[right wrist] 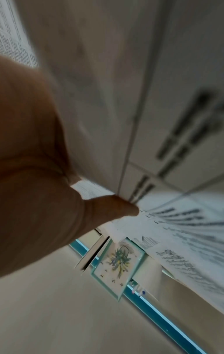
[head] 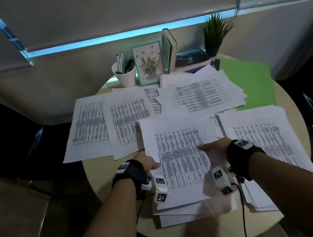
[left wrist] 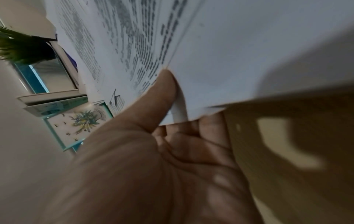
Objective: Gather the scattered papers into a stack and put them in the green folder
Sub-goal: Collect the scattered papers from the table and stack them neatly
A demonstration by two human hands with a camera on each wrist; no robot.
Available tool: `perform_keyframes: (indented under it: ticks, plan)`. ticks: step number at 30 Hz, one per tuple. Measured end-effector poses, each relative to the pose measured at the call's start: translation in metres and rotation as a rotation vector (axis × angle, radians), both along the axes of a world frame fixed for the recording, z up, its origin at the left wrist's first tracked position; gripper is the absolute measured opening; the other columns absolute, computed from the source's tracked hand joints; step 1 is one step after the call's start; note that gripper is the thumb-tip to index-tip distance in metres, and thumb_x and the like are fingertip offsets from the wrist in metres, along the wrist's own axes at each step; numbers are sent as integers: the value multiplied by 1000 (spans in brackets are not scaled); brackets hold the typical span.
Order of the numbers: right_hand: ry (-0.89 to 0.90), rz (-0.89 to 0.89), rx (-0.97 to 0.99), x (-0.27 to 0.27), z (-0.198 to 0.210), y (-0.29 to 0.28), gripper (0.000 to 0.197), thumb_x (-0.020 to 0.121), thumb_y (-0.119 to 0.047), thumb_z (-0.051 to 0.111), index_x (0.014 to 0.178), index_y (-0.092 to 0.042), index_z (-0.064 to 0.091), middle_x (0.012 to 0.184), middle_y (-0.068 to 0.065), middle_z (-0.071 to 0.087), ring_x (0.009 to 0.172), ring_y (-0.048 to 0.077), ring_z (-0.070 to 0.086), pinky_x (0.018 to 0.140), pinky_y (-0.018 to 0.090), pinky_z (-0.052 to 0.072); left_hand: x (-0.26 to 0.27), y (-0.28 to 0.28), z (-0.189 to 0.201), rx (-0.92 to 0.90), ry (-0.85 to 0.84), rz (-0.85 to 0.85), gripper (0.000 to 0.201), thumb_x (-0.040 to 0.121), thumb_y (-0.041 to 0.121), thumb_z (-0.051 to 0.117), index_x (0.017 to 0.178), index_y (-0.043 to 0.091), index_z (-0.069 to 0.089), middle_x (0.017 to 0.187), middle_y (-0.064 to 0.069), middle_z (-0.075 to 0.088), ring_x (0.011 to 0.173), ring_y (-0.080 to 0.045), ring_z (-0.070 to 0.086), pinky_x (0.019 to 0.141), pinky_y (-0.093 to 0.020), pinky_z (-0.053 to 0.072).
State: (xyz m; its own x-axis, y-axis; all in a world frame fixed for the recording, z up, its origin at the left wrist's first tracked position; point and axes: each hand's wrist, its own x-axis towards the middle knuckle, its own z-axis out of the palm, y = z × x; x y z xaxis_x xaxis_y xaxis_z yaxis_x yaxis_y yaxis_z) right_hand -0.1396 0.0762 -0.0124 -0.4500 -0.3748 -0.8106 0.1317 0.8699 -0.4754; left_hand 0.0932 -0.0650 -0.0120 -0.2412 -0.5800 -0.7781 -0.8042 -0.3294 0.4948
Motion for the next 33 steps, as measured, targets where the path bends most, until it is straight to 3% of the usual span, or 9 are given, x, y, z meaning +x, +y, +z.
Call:
perform_keyframes:
  ticks: [3, 7, 11, 16, 20, 23, 28, 31, 33]
  plan:
    - [30, 44, -72, 4, 2, -3, 62, 56, -42, 90, 103, -8, 68, 91, 12, 73, 85, 32, 67, 75, 39, 55, 10, -18, -26, 48, 95, 42, 77, 60, 27, 87, 128, 11, 54, 123, -9, 63, 107, -32, 63, 93, -46, 52]
    - [-56, 5, -199, 5, 10, -6, 47, 62, -21, 89, 100, -5, 67, 79, 7, 73, 70, 23, 67, 60, 31, 55, 16, -30, 0, -36, 295, 205, 43, 81, 9, 74, 121, 5, 57, 114, -7, 64, 104, -29, 62, 98, -42, 48]
    - [12, 47, -177, 7, 19, -17, 34, 69, -14, 85, 98, -4, 70, 76, 7, 71, 63, 19, 65, 54, 24, 51, 18, -45, 7, -46, 384, 236, 61, 76, 11, 79, 129, 2, 51, 119, -12, 65, 102, -28, 64, 95, -43, 51]
    - [173, 182, -74, 26, 29, -33, 32, 71, -13, 84, 92, -11, 60, 86, 7, 65, 82, 26, 65, 72, 37, 59, 12, -47, 7, -180, 149, -53, 84, 71, 12, 84, 141, 9, 38, 135, -6, 53, 117, -26, 55, 98, -35, 47]
    - [319, 401, 65, 36, 23, -34, 35, 64, -22, 85, 91, -13, 66, 84, 3, 67, 70, 22, 64, 51, 23, 50, 5, -47, -1, -262, -16, -207, 82, 69, 21, 82, 141, 11, 43, 139, -8, 52, 122, -29, 54, 102, -42, 46]
    - [344, 394, 61, 39, 19, -30, 27, 65, -18, 84, 65, -14, 57, 65, 0, 58, 57, 16, 55, 44, 19, 41, 3, -44, -2, -240, -29, -183, 65, 75, 22, 80, 132, 7, 53, 131, -10, 58, 116, -29, 57, 100, -41, 47]
    - [236, 277, -109, 32, 5, -21, 55, 63, -20, 88, 107, -8, 58, 105, 9, 67, 91, 24, 64, 76, 33, 55, 12, -38, -3, -216, 138, 38, 46, 82, 12, 75, 124, 4, 60, 122, -8, 63, 114, -26, 59, 98, -31, 44]
    - [178, 177, -292, 28, 10, -15, 43, 66, -18, 87, 100, -8, 62, 97, 8, 71, 78, 19, 68, 64, 27, 59, 18, -35, 4, -223, 281, 165, 41, 83, 13, 74, 121, 5, 61, 116, -6, 66, 113, -24, 59, 95, -29, 44]
    - [218, 137, -367, 22, 16, -20, 37, 70, -14, 85, 99, -9, 62, 96, 5, 70, 76, 17, 66, 62, 22, 57, 16, -36, 8, -226, 259, 144, 58, 80, 27, 77, 127, 2, 54, 124, -4, 59, 117, -23, 55, 99, -31, 41]
